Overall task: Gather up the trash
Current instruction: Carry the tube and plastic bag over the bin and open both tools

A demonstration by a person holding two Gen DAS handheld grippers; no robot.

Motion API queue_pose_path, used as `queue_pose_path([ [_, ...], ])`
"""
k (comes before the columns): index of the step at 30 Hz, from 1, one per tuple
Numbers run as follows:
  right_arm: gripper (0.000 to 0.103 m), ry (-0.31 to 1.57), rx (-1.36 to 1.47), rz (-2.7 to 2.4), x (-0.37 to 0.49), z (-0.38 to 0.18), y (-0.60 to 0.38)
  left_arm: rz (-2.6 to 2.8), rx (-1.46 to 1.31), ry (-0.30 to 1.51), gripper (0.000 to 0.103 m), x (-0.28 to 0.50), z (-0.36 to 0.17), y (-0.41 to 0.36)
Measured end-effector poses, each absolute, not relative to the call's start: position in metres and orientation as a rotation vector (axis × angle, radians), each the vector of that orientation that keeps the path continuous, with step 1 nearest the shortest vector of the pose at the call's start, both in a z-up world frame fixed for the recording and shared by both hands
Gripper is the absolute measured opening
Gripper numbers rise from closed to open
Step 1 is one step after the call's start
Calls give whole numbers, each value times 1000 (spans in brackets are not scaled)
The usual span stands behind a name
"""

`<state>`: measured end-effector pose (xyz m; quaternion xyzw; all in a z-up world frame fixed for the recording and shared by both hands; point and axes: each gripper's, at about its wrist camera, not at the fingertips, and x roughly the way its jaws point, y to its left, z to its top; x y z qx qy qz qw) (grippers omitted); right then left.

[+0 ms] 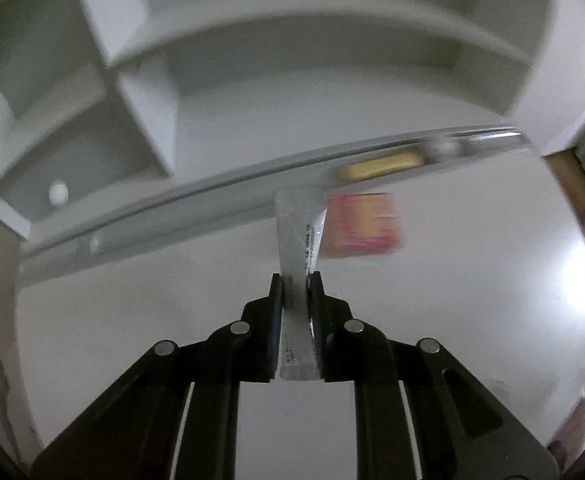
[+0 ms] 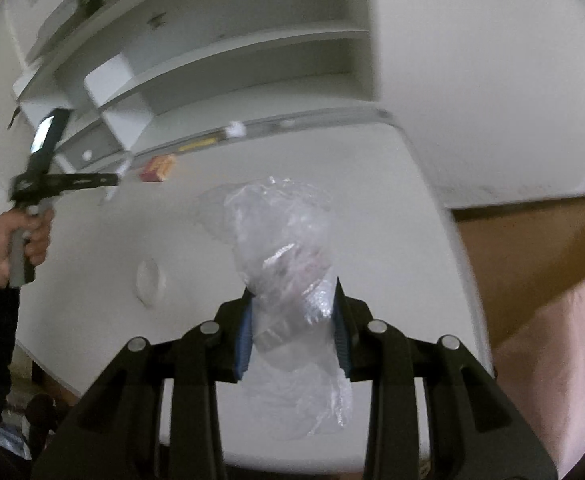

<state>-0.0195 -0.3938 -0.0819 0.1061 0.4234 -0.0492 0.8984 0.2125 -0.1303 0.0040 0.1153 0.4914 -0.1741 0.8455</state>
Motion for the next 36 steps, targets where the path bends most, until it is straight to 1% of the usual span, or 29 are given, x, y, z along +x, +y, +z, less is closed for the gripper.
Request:
queue_pose_path([
  [6, 33, 798, 361, -400, -133, -101, -473, -694, 313, 901, 13, 89, 41, -239],
  [7, 33, 792, 392, -451, -152, -107, -486, -793, 340, 872, 13, 54, 43, -270],
  [9, 33, 785, 462, -562, -194, -124, -514, -907, 378, 842, 13, 8, 42, -314],
  [12, 33, 790, 553, -692, -249, -155, -549, -1122, 436, 818, 13, -60, 24, -373],
  [13, 33, 793, 583, -730, -265, -166, -558, -1210, 446, 831, 13, -93, 12, -400],
  [15, 33, 806, 651, -801, -298, -194, -581, -1304, 464, 848, 13, -129, -6, -431],
  [18, 33, 858, 738, -897, -335, -239, -612, -1403, 525, 865, 13, -185, -65, -488],
  [22, 33, 947, 812, -979, -365, -295, -636, -1438, 584, 962, 13, -200, -158, -539],
  [24, 33, 984, 840, -995, -372, -319, -645, -1438, 596, 1041, 13, -204, -199, -558],
  [25, 33, 1003, 855, -999, -377, -330, -650, -1438, 581, 1122, 13, -200, -226, -573],
  [26, 33, 1020, 868, -1004, -378, -340, -652, -1438, 569, 1168, 13, -201, -241, -576],
  [28, 33, 1056, 933, -973, -380, -356, -651, -1423, 574, 1189, 13, -201, -269, -581],
  [31, 33, 1079, 964, -945, -381, -368, -651, -1398, 595, 1234, 13, -201, -284, -582],
  [33, 33, 1080, 977, -926, -381, -372, -653, -1421, 595, 1217, 13, -202, -283, -580],
  [36, 34, 1076, 981, -908, -381, -374, -658, -1434, 628, 1210, 13, -207, -297, -580],
])
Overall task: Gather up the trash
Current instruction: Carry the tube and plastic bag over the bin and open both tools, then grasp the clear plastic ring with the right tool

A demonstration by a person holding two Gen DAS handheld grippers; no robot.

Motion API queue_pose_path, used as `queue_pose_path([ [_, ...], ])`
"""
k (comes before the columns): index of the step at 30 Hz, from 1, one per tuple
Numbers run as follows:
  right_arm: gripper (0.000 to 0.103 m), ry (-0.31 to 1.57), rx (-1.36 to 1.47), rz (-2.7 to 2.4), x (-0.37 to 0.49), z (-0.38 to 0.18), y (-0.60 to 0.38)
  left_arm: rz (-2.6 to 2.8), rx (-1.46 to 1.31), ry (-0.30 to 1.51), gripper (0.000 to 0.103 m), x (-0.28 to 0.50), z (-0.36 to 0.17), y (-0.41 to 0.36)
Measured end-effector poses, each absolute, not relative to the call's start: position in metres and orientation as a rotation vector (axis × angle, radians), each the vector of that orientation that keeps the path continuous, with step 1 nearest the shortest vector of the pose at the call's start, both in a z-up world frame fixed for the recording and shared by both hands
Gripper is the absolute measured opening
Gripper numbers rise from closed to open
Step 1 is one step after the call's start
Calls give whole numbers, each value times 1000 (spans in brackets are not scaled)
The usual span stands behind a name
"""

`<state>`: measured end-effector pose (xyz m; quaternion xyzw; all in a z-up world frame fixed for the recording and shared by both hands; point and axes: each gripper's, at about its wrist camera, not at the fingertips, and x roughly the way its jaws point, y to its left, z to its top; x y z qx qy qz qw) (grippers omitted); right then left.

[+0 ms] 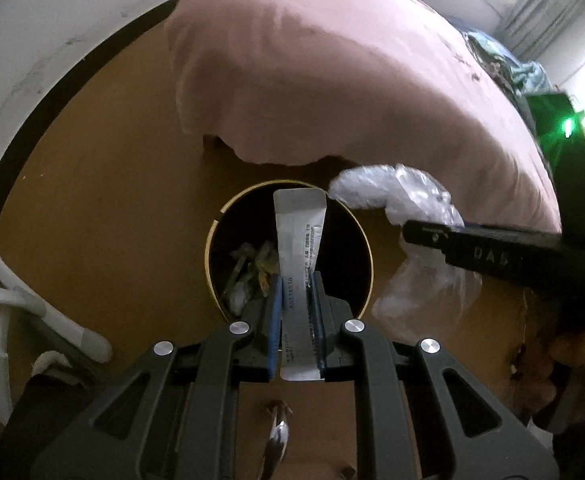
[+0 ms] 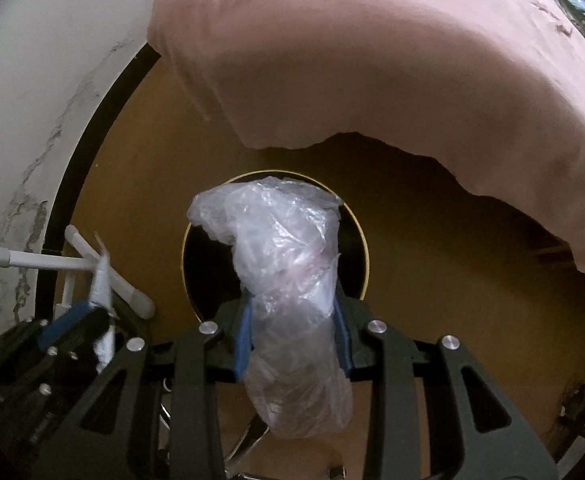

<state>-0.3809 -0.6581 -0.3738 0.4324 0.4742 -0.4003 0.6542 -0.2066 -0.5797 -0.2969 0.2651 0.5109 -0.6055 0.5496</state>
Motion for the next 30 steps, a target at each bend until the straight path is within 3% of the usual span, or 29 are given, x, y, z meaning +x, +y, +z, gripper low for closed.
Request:
queue_pose_path([
  [2, 45, 1071, 981, -906, -377, -372, -657, -1438, 625, 1210, 13, -211, -295, -579],
  [3, 60, 1065, 975, -911, -379, -372, -658, -1442, 621, 1211, 13, -212, -293, -578],
  [4, 67, 1062, 965, -914, -380, -370, -657, -1444, 618, 1216, 13, -211, -294, -578],
  [16, 70, 1048, 966, -926, -379, -371, -655, -1453, 617, 1232, 13, -213, -295, -579],
  [18, 73, 1046, 965, -928, -380, -370, -656, -1450, 627, 1235, 19, -215, -293, -579],
  [20, 73, 1046, 964, -929, -380, -370, -655, -1443, 641, 1244, 55, -215, -296, -580],
  [30, 74, 1046, 887, -1026, -380, -362, -654, -1435, 621, 1206, 66, -212, -287, -574],
])
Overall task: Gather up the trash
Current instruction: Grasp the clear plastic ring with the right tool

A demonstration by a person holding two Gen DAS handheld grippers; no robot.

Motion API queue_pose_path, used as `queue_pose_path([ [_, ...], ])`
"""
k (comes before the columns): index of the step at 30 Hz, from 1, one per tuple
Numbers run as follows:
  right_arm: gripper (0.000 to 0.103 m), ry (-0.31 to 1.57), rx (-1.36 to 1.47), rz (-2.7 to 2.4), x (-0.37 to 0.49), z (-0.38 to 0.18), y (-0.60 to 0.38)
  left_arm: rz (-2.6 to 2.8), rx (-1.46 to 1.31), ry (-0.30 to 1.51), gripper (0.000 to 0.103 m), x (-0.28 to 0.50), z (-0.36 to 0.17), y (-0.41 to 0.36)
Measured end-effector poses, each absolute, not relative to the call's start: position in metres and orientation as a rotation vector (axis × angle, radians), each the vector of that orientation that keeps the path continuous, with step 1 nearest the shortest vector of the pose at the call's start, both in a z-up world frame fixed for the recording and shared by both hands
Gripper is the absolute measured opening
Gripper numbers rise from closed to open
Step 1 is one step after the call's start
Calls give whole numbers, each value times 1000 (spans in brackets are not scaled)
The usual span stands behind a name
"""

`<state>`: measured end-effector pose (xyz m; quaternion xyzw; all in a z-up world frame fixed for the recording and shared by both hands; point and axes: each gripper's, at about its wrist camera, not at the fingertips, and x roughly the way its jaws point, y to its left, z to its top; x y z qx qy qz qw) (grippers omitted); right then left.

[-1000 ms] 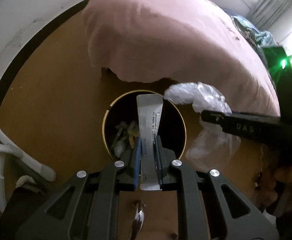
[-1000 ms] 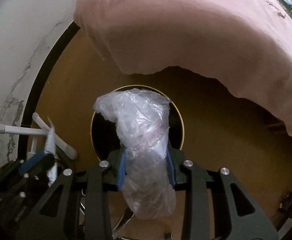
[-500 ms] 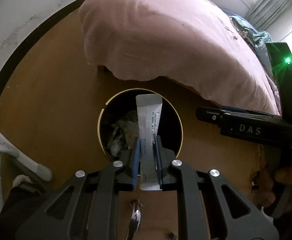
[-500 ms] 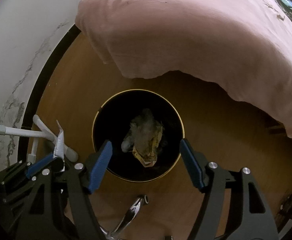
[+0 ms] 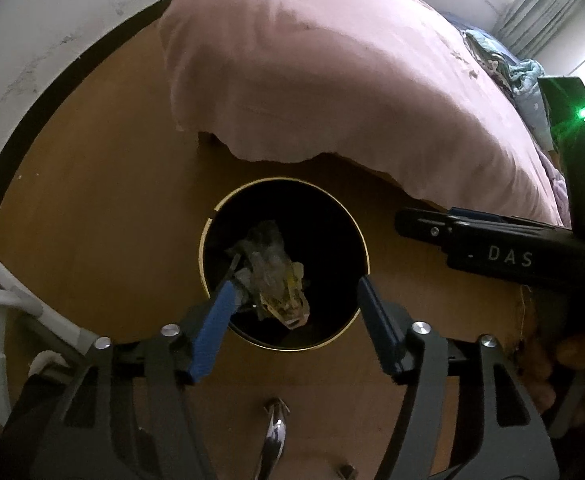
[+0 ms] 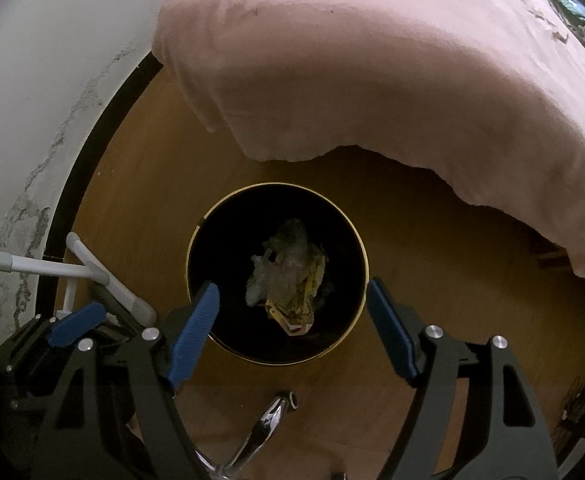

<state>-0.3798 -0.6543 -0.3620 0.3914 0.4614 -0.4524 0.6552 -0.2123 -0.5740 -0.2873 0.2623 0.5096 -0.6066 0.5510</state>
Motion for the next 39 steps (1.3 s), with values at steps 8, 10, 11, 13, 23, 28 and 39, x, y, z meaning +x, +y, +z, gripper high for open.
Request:
queue_pose_path([
  [8, 82, 837, 739, -1010, -366, -245, -629, -1435, 630, 896, 94, -202, -159, -512],
  [10, 84, 787, 673, -962, -347, -209, -612, -1419, 612, 847, 96, -184, -111, -481],
  [11, 85, 765, 628, -924, -330, -190, -598, -1408, 597, 828, 96, -171, -88, -463],
  [13, 87, 741, 559, -831, -296, -162, -572, -1354, 564, 782, 97, -139, -49, -421],
  [23, 88, 940, 203, -59, -38, -106, -377, -751, 371, 862, 97, 53, 2, -167],
  [28, 88, 1074, 13, 154, 53, -109, -288, -517, 240, 969, 97, 97, -14, -53],
  [39, 74, 1172, -123, 188, 112, -131, -231, -444, 139, 1059, 97, 131, -41, 5],
])
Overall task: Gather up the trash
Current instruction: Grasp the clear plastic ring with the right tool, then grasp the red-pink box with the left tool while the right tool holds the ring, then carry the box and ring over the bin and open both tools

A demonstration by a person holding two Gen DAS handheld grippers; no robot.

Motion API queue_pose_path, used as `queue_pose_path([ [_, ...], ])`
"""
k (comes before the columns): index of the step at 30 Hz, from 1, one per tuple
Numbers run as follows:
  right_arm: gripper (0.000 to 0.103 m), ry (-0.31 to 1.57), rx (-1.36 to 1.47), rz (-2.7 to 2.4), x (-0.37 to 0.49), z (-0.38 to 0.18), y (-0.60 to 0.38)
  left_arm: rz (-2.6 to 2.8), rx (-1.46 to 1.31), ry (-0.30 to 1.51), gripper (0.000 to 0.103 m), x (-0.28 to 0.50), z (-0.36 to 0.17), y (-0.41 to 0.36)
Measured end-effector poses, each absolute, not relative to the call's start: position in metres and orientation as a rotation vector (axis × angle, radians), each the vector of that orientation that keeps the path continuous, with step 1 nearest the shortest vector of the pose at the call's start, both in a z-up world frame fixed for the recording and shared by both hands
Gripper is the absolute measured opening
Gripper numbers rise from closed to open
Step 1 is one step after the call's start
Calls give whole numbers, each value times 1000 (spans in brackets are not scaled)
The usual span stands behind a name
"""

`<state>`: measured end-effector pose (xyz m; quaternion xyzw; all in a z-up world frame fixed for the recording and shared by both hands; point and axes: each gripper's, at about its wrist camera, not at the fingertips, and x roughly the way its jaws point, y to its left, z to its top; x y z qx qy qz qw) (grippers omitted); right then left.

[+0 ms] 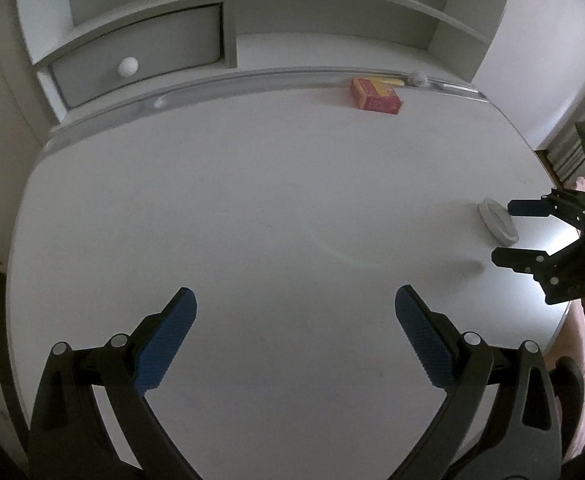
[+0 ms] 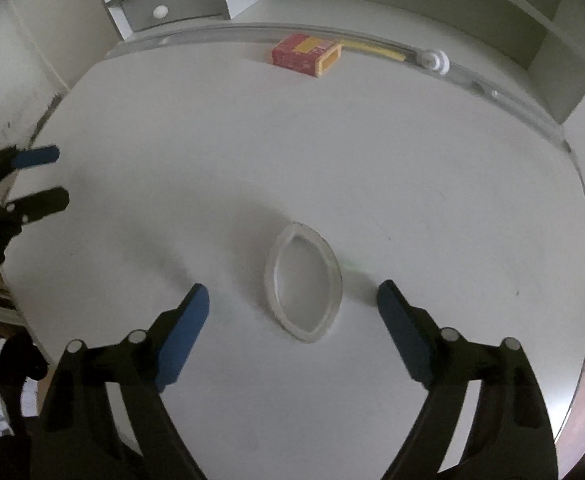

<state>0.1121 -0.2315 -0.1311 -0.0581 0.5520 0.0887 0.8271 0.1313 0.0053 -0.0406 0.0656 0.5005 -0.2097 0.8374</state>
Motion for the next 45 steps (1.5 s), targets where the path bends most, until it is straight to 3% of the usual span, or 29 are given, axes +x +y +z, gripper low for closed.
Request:
queue_pose_path([
  [2, 54, 1157, -132, 183, 112, -128, -231, -447, 153, 1054, 97, 140, -43, -5],
  [3, 37, 1148, -141, 179, 113, -127, -233, -450, 161, 1051, 97, 145, -41, -11],
  [16, 36, 1078, -27, 161, 72, -110, -271, -464, 275, 1019, 97, 247, -35, -162],
  [24, 36, 1034, 104, 59, 29, -106, -335, -380, 226, 1071, 95, 291, -48, -172],
  [25, 36, 1027, 121, 42, 22, -106, -343, -388, 223, 1060, 86, 291, -46, -174],
  [26, 36, 1020, 137, 26, 15, -104, -351, -394, 227, 1057, 62, 290, -45, -176],
  [27, 36, 1013, 152, 11, 6, -102, -359, -392, 234, 1062, 51, 289, -45, -179],
  [29, 36, 994, 185, -22, -13, -100, -375, -412, 238, 1063, 50, 283, -45, -184],
  [36, 36, 916, 362, -234, -105, -107, -455, -605, 305, 950, 50, 185, -11, -252],
  [45, 36, 894, 609, -694, -268, -173, -572, -1177, 507, 761, 51, -61, 10, -411],
])
